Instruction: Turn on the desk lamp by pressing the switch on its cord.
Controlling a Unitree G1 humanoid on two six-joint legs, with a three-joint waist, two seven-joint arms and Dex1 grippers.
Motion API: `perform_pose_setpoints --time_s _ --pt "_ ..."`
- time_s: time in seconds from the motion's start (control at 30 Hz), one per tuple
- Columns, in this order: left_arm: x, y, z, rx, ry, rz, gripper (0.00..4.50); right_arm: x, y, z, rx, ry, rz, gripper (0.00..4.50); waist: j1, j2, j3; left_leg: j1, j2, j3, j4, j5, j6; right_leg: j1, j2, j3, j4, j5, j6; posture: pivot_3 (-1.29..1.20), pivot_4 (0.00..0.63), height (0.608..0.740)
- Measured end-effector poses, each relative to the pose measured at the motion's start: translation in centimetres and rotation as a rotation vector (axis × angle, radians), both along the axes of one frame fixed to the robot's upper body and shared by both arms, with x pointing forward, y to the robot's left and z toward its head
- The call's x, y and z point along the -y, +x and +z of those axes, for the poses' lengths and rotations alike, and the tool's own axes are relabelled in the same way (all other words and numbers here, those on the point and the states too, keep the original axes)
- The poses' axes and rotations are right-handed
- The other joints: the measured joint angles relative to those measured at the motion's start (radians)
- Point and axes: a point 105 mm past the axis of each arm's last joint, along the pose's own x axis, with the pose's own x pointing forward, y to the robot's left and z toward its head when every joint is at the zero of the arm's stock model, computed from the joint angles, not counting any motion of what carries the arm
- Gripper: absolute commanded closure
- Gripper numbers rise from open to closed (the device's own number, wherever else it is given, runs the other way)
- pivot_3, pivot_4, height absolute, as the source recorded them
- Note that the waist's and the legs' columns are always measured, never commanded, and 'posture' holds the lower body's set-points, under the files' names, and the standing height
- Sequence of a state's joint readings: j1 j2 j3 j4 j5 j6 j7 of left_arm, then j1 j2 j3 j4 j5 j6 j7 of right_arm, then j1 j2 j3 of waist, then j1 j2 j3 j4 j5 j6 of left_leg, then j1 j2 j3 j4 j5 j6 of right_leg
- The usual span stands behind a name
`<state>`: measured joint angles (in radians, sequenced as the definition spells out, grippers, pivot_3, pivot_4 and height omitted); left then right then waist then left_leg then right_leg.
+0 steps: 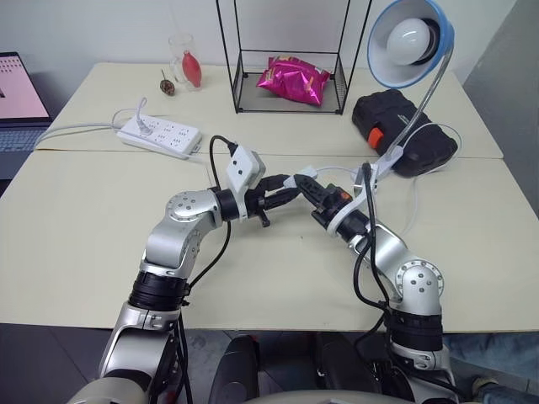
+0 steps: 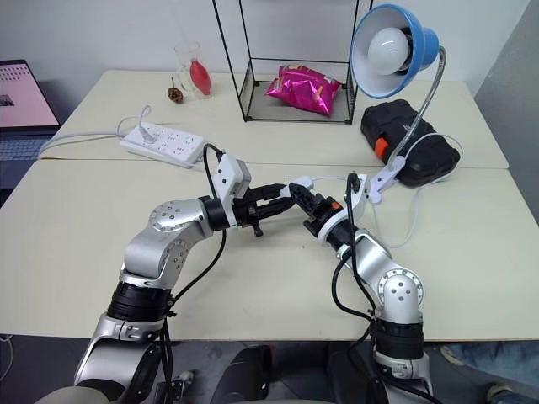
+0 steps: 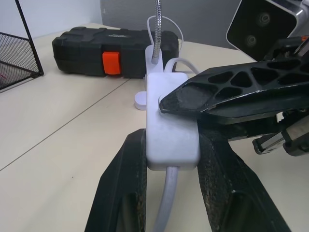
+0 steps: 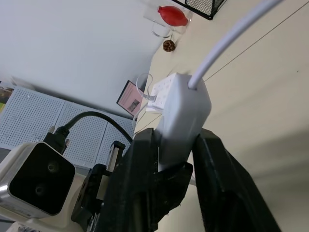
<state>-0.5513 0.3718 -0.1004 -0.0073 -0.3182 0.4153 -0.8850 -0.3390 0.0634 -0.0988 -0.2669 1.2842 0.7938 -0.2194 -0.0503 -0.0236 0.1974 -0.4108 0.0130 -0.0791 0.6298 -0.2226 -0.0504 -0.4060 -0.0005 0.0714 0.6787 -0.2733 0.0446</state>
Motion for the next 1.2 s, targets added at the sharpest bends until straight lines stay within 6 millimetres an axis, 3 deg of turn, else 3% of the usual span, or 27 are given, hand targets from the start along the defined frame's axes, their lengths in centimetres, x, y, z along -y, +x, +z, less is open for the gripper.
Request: perform_pose_setpoints --time_s 0.43,0.47,0.97,1.2 --pt "0.0 0.0 0.1 -0.001 -0.007 -0.001 3.4 0.0 0.0 0.1 0.002 0.005 0.002 4.01 0.0 0.0 0.0 0.0 0.0 0.0 0.0 0.0 0.0 0.0 0.0 0.0 0.0 0.0 -0.001 0.0 0.15 0.74" --pt "0.0 0.0 0.1 -0.001 -0.007 -0.001 3.4 0.0 0.0 0.1 0.002 0.005 0.002 3.31 0.0 0.0 0.0 0.0 0.0 0.0 0.0 0.0 0.0 0.0 0.0 0.0 0.0 0.001 -0.001 0.0 0.15 0.74" --pt "-0.3 0.1 0.0 0.009 0.01 0.008 3.4 0.6 -0.7 -0.7 0.023 -0.044 0.048 0.02 0.0 0.0 0.0 0.0 0.0 0.0 0.0 0.0 0.0 0.0 0.0 0.0 0.0 0.001 -0.001 0.0 0.15 0.74" --pt "-0.4 0.2 -0.1 0.011 0.016 0.017 3.4 1.8 -2.2 -1.1 0.076 -0.155 0.113 0.0 0.0 0.0 0.0 0.0 0.0 0.0 0.0 0.0 0.0 0.0 0.0 0.0 0.0 0.0 0.0 0.0 0.15 0.74"
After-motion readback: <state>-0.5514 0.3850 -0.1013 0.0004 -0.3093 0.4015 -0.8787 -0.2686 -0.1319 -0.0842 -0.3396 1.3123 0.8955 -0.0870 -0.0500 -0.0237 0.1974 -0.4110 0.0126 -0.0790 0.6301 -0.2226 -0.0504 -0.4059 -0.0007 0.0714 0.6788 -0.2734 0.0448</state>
